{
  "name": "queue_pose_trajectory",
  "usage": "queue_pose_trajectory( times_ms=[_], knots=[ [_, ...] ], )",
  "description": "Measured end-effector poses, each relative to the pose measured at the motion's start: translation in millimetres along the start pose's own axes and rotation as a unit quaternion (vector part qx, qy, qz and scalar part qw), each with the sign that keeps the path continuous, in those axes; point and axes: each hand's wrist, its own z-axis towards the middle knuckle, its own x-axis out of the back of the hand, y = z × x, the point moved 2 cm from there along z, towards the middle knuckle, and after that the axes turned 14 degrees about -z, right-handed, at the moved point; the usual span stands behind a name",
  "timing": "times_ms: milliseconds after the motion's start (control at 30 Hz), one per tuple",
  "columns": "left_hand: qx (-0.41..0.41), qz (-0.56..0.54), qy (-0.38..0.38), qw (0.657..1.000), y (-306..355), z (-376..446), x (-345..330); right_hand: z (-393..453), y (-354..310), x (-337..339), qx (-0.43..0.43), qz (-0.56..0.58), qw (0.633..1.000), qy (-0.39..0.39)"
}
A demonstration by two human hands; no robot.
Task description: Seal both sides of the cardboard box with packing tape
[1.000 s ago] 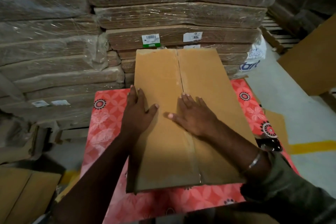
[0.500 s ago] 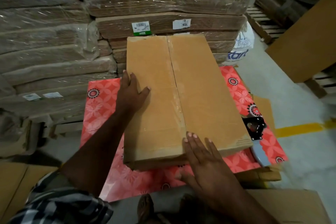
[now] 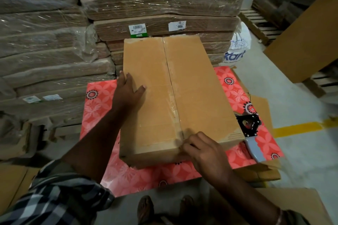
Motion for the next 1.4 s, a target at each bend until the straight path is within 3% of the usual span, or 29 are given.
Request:
queue_pose_trajectory(
  times_ms=[167,400,467,500,600,733,867,933,1000,1100,1200,1300,1400],
  knots=[
    [0.005,0.002,0.000,1.000,2,-2,0,-1,0,-12,0.002,-0.023,1.000,0.015],
    [0.011,-0.053,-0.003,0.999,0,-11,4,-9,15,7,-0.011,0.077,0.997,0.012],
    [0.031,-0.181,-0.015,0.983,-8,-25,9,-18,36,21,-0.069,0.095,0.991,0.067],
    [0.043,-0.278,-0.020,0.959,-14,-36,11,-22,50,25,-0.127,0.096,0.984,0.084],
    [0.095,-0.467,-0.024,0.879,-26,-73,10,-22,94,22,-0.314,0.107,0.943,0.024],
    [0.166,-0.496,-0.003,0.853,-19,-107,2,14,123,2,-0.360,0.157,0.913,-0.108],
    [0.150,-0.454,0.033,0.877,-5,-131,-3,42,133,-7,-0.428,0.158,0.883,-0.110],
    [0.162,-0.433,0.071,0.884,3,-148,-8,54,138,-12,-0.428,0.176,0.880,-0.105],
    [0.187,-0.468,0.108,0.857,12,-169,-14,72,144,-18,-0.412,0.204,0.882,-0.100],
    [0.196,-0.555,0.173,0.790,22,-197,-32,106,151,-31,-0.382,0.180,0.900,-0.109],
    [0.203,-0.571,0.194,0.771,43,-226,-60,143,154,-41,-0.345,0.150,0.919,-0.115],
    [0.251,-0.552,0.149,0.781,62,-240,-87,175,162,-49,-0.296,0.133,0.937,-0.129],
    [0.264,-0.499,0.099,0.820,61,-241,-93,191,173,-54,-0.265,0.148,0.938,-0.168]
  ],
)
